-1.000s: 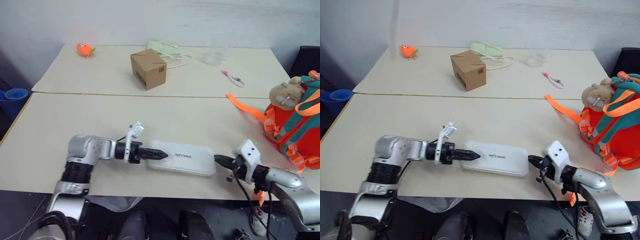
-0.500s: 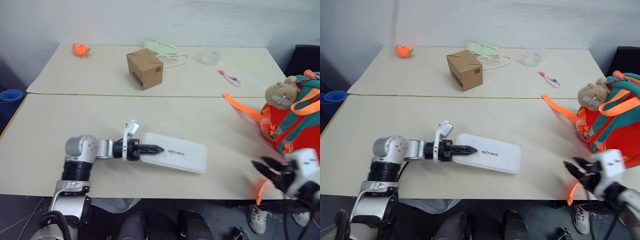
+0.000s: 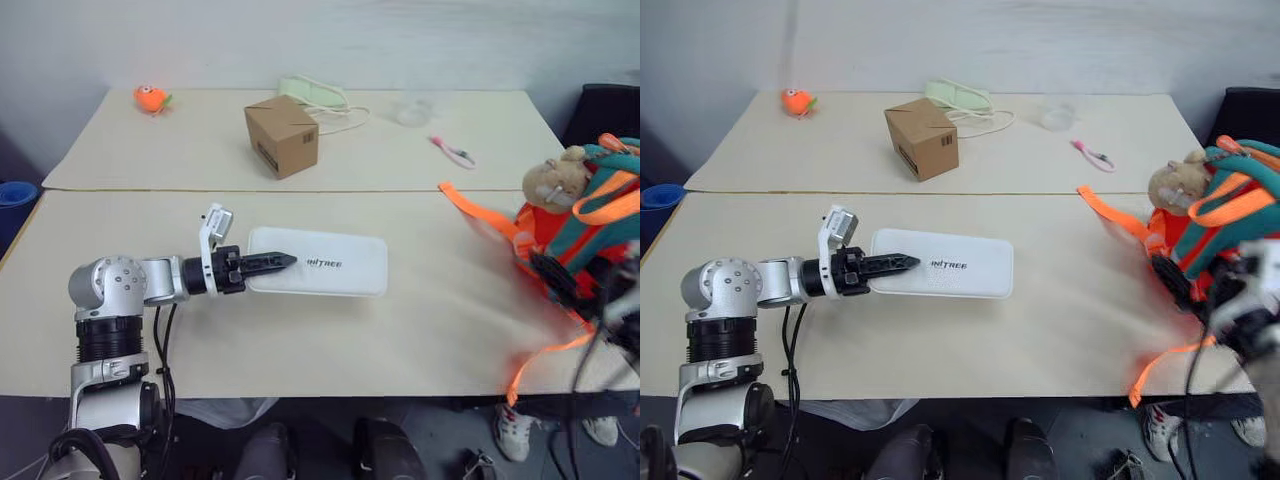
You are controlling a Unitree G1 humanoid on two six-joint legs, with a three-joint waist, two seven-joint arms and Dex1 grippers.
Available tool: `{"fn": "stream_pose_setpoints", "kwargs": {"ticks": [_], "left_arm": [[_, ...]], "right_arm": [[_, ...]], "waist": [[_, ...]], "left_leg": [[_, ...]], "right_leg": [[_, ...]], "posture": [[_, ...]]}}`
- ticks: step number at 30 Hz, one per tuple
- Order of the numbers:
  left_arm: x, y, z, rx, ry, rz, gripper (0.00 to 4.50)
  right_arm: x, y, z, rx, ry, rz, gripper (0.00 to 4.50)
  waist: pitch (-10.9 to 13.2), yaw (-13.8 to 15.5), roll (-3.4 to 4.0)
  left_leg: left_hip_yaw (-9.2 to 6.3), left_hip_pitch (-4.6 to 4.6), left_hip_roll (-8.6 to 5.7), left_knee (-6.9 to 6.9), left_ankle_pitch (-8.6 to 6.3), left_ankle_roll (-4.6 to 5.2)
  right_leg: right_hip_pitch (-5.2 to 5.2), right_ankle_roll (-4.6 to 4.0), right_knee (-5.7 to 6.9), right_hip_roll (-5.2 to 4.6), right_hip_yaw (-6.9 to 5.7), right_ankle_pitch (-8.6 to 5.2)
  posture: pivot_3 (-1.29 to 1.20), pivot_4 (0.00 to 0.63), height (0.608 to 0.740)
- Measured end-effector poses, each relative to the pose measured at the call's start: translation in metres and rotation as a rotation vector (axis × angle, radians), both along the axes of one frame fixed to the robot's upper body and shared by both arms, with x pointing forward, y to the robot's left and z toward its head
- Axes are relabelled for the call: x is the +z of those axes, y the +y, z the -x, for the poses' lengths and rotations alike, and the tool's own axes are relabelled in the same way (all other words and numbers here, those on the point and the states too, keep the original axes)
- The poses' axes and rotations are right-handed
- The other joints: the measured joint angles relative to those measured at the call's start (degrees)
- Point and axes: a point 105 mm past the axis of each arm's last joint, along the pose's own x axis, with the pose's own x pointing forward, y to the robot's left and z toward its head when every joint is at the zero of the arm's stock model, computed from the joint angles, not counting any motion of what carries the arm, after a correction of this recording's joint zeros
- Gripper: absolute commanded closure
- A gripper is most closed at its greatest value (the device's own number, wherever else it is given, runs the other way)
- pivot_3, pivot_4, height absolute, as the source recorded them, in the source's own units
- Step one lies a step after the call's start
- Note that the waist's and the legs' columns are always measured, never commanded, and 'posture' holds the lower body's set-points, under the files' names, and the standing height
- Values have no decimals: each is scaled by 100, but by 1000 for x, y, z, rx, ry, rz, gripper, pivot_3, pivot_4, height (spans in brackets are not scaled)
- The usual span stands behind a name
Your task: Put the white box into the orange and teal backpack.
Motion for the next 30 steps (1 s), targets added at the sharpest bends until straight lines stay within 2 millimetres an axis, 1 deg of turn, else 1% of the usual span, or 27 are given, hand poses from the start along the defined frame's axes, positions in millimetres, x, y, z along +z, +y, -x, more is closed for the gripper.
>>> {"fn": "stream_pose_setpoints", "kwargs": {"ticks": [2, 3, 4, 5, 8, 11, 13, 14, 16, 17, 18, 19, 20, 23, 25, 27, 30], "left_arm": [[1, 1, -1, 8, -7, 1, 3260], [1, 1, -1, 15, -8, -2, 3260], [1, 3, -3, 28, -9, -5, 3260], [1, 4, -4, 39, -10, -6, 3260], [5, 6, -7, 61, -25, -6, 3260], [20, 10, -10, 82, -77, 33, 3260], [28, 15, -11, 100, -113, 53, 3260], [30, 17, -12, 110, -124, 57, 3260], [37, 21, -15, 133, -167, 63, 3260], [41, 22, -17, 141, -190, 67, 3260], [49, 23, -20, 154, -224, 75, 3260], [59, 26, -24, 175, -271, 82, 3260], [64, 28, -25, 185, -296, 85, 3260], [93, 34, -28, 202, -442, 143, 3260], [103, 35, -27, 190, -499, 175, 3260], [111, 33, -23, 159, -542, 206, 3260], [118, 26, -15, 85, -596, 233, 3260]], "right_arm": [[-3, -1, -16, -18, 6, 10, 0], [-2, -1, -21, -21, -2, 16, 0], [1, -2, -26, -24, -16, 25, 399], [3, -1, -29, -22, -31, 32, 594], [8, 3, -34, 5, -72, 39, 1599], [9, 12, -31, 72, -87, 36, 2625], [11, 21, -27, 131, -97, 33, 3325], [12, 25, -26, 156, -101, 32, 3593], [14, 37, -20, 233, -105, 14, 4317], [15, 43, -17, 271, -108, 7, 4454], [18, 53, -11, 329, -112, -4, 4454], [22, 67, -4, 409, -119, -14, 4454], [24, 73, 0, 445, -119, -15, 4454], [30, 107, 37, 700, -69, -39, 4454], [32, 126, 64, 866, -18, -48, 4454], [36, 137, 90, 1003, 29, -62, 4454], [44, 142, 117, 1119, 95, -69, 4454]], "waist": [[0, 3, 0], [0, 13, 0], [1, 19, 0], [1, 21, 0], [2, 26, -2], [3, 19, -3], [3, 17, -3], [3, 17, -3], [3, 12, -3], [3, 13, -4], [3, 17, -4], [4, 20, -4], [4, 19, -4], [4, 34, -4], [6, 36, -7], [10, 46, -13], [20, 55, -31]], "left_leg": [[2, -1, 3, -4, 6, -6], [2, -2, 4, -7, 9, -7], [2, -3, 4, -11, 12, -8], [2, -4, 3, -13, 13, -7], [4, -7, 0, -11, 14, -3], [5, -6, 2, -12, 14, -4], [4, -5, 5, -13, 14, -6], [4, -5, 6, -14, 15, -7], [5, -5, 8, -15, 15, -9], [5, -5, 9, -15, 15, -10], [5, -5, 10, -16, 15, -12], [4, -5, 11, -18, 15, -13], [4, -5, 11, -21, 15, -13], [5, -3, 11, -42, 16, -15], [9, 1, 12, -53, 16, -14], [9, -1, 13, -54, 16, -13], [8, 2, 13, -51, 16, -8]], "right_leg": [[-8, 0, 3, 3, 2, 0], [-8, 0, 2, 5, 1, 0], [-9, 0, 4, 10, 0, 0], [-8, 0, 16, 14, 0, 0], [-8, 2, 17, 24, 1, 1], [-8, 4, 18, 24, 2, 2], [-8, 4, 18, 24, 2, 2], [-8, 4, 18, 24, 2, 2], [-9, 4, 18, 29, 2, 2], [-10, 4, 18, 30, 2, 2], [-11, 4, 18, 30, 2, 2], [-12, 4, 18, 31, 2, 2], [-12, 3, 16, 31, 2, 2], [-12, 3, -1, 43, 1, 2], [-10, 4, -11, 52, 3, 2], [-9, 4, -15, 54, 3, 2], [-2, 6, -17, 53, 4, 4]], "posture": [[0, 150, 740], [0, 150, 740], [0, 150, 740], [0, 150, 740], [0, 150, 740], [0, 150, 740], [0, 150, 740], [0, 150, 740], [0, 150, 740], [0, 150, 740], [0, 150, 740], [0, 150, 740], [0, 150, 740], [0, 150, 740], [0, 150, 740], [0, 150, 740], [0, 150, 740]]}}
